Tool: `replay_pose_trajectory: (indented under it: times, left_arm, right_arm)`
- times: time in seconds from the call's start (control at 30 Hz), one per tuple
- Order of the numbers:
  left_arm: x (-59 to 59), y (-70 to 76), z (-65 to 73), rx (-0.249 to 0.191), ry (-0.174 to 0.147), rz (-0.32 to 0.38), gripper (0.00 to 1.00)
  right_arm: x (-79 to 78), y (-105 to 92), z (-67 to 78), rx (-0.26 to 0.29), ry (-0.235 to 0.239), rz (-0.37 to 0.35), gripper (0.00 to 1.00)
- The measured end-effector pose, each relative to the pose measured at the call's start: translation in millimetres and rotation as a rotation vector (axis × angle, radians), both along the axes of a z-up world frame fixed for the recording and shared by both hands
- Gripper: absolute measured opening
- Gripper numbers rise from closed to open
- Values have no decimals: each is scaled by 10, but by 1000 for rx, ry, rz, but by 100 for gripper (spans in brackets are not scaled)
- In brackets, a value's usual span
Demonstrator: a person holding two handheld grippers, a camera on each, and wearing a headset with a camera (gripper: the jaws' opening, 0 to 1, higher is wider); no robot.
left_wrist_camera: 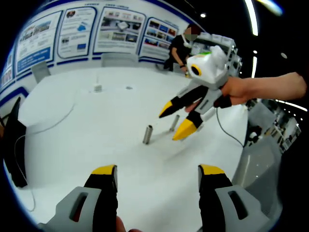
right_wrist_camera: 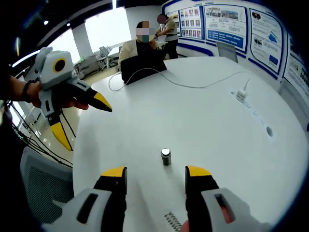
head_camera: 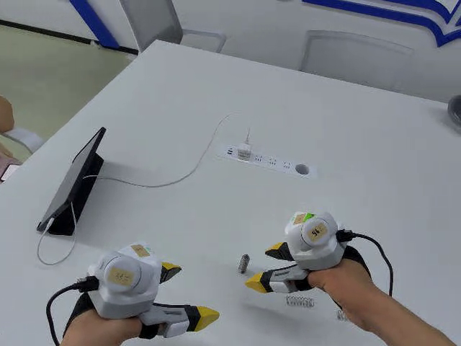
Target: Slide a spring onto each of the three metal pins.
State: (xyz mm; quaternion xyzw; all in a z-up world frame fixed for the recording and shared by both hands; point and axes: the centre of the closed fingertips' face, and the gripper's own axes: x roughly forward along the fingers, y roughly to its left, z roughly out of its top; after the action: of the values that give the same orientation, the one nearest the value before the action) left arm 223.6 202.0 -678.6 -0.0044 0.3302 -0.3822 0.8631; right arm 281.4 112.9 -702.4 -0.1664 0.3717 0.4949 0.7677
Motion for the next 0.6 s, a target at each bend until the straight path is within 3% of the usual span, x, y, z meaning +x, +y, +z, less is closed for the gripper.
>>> replay_pose_trajectory:
  times: [0.6]
  left_arm:
    - [-15, -80, 35, -19, 14, 10, 69]
  right_arm:
    - [-170, -207, 100, 122, 8, -162, 62]
